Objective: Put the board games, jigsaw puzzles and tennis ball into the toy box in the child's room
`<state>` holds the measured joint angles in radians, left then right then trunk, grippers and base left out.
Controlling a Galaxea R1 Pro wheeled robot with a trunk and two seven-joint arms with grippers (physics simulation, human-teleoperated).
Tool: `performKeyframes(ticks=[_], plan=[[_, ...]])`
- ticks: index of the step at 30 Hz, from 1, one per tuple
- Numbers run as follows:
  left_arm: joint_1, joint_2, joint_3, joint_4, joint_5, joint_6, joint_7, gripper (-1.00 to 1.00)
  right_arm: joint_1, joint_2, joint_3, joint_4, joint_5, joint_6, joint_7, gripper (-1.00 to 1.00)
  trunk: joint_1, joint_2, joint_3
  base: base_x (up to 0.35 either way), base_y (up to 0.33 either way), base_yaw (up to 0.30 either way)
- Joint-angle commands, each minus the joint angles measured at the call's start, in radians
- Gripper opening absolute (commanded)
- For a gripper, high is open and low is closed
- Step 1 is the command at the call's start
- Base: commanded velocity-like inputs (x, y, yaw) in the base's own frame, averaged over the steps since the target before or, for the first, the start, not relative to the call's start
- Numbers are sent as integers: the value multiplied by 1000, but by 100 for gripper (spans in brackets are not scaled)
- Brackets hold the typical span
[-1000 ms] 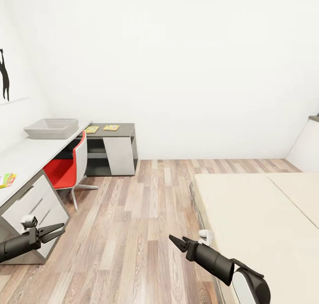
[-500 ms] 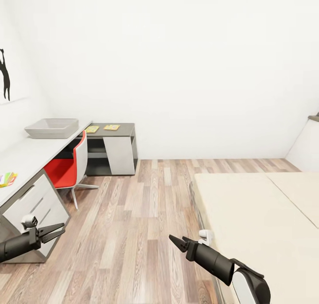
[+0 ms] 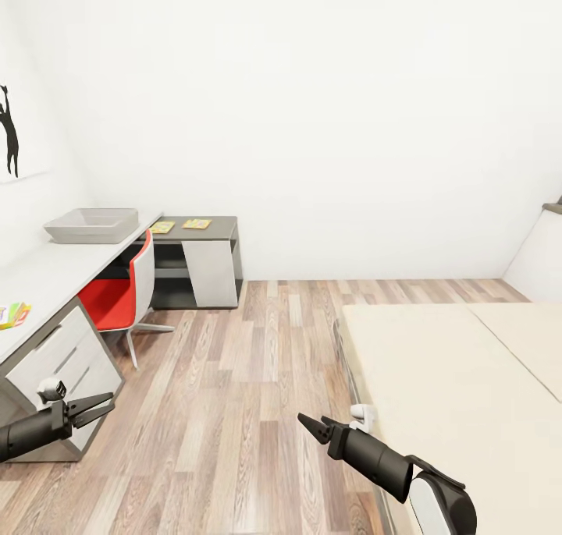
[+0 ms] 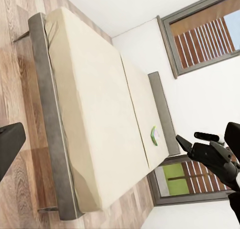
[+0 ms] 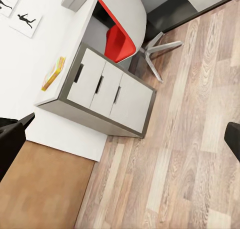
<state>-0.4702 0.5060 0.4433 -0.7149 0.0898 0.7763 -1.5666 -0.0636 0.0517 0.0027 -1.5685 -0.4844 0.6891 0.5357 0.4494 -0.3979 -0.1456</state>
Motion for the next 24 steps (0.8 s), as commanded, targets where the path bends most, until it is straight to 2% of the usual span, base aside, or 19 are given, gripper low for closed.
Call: performKeyframes(ticks=[1, 24], plan=[[-1, 0, 0, 0, -1, 11, -4, 100, -1, 1, -1, -1, -5, 7, 0, 100, 1, -2, -2, -36, 0, 0], [-1, 0, 1, 0, -1, 11, -4, 100, -1, 0, -1, -1, -5, 8, 1, 100, 1, -2, -2, -20, 0, 0]])
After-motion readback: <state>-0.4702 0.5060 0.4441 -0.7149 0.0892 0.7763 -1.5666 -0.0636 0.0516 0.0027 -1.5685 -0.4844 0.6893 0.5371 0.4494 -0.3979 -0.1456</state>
